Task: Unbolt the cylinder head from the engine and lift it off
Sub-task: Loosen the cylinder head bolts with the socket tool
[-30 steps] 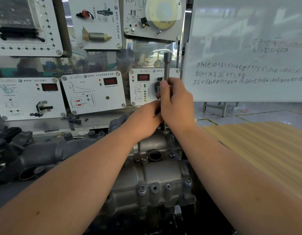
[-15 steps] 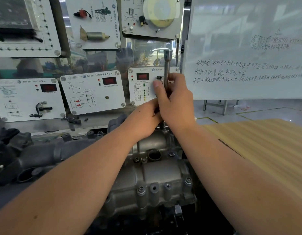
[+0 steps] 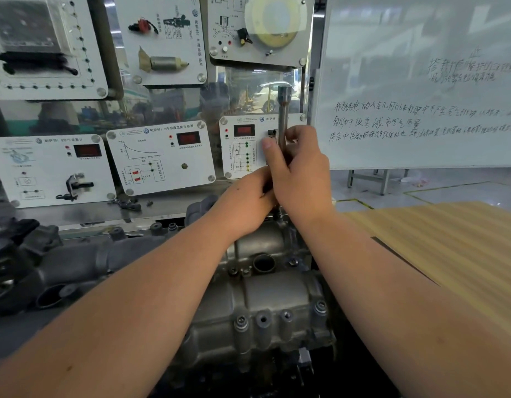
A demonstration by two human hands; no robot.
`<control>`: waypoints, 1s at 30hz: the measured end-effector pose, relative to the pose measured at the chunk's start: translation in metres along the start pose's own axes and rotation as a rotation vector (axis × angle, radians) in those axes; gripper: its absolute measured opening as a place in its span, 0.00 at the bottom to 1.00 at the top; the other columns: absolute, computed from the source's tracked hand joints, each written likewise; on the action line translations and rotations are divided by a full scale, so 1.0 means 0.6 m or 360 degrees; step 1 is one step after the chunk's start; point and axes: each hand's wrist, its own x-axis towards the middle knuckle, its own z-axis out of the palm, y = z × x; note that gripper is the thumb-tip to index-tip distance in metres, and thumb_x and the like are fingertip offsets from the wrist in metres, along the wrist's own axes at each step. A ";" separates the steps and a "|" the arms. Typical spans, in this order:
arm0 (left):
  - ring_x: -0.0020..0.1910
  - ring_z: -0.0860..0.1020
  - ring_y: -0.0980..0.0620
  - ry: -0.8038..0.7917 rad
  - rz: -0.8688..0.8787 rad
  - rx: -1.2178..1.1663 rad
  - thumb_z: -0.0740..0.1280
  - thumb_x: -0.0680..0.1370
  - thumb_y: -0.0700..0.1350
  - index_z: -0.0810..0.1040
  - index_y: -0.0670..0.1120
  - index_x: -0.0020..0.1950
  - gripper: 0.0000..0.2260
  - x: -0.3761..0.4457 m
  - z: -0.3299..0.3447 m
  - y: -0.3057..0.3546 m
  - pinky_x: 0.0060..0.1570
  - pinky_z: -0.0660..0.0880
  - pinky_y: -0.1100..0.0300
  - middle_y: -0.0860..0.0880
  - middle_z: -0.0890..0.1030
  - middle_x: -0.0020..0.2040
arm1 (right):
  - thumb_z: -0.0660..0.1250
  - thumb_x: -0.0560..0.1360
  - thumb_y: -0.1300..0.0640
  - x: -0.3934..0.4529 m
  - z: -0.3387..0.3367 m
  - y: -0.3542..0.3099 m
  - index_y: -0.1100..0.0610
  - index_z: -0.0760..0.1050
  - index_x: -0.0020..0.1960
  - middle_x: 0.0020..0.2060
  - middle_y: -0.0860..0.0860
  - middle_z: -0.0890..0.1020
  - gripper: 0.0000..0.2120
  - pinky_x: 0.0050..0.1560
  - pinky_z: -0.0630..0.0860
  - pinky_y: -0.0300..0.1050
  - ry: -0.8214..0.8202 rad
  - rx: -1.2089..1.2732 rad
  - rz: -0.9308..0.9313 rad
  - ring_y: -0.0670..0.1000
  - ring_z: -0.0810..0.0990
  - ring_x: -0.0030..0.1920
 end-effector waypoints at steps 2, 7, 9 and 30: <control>0.44 0.78 0.64 0.0001 0.0002 -0.0015 0.61 0.83 0.43 0.74 0.54 0.56 0.07 0.000 0.000 -0.001 0.35 0.70 0.71 0.57 0.81 0.45 | 0.64 0.82 0.47 0.001 0.000 0.000 0.54 0.70 0.53 0.39 0.45 0.81 0.10 0.43 0.80 0.54 0.0010 0.0009 0.0012 0.49 0.82 0.41; 0.39 0.79 0.56 -0.0031 0.0002 -0.0007 0.59 0.84 0.45 0.74 0.58 0.50 0.09 -0.001 -0.001 -0.001 0.39 0.74 0.62 0.51 0.82 0.43 | 0.57 0.85 0.50 0.000 0.001 -0.004 0.58 0.76 0.54 0.41 0.52 0.83 0.14 0.46 0.79 0.58 0.0000 -0.0024 0.0012 0.55 0.82 0.43; 0.39 0.78 0.55 -0.0020 -0.0008 0.0005 0.60 0.83 0.44 0.74 0.59 0.47 0.10 0.000 -0.001 -0.001 0.35 0.72 0.64 0.50 0.82 0.42 | 0.57 0.85 0.50 0.000 0.000 -0.005 0.58 0.76 0.56 0.41 0.51 0.84 0.14 0.46 0.79 0.57 -0.0019 -0.0002 0.0018 0.53 0.82 0.43; 0.40 0.78 0.64 0.0009 0.0024 -0.0053 0.61 0.82 0.44 0.72 0.60 0.48 0.10 -0.002 -0.002 0.002 0.34 0.71 0.72 0.55 0.81 0.42 | 0.62 0.83 0.49 0.001 0.001 -0.001 0.57 0.72 0.52 0.40 0.52 0.83 0.11 0.43 0.79 0.57 -0.0002 0.0030 -0.0008 0.53 0.82 0.41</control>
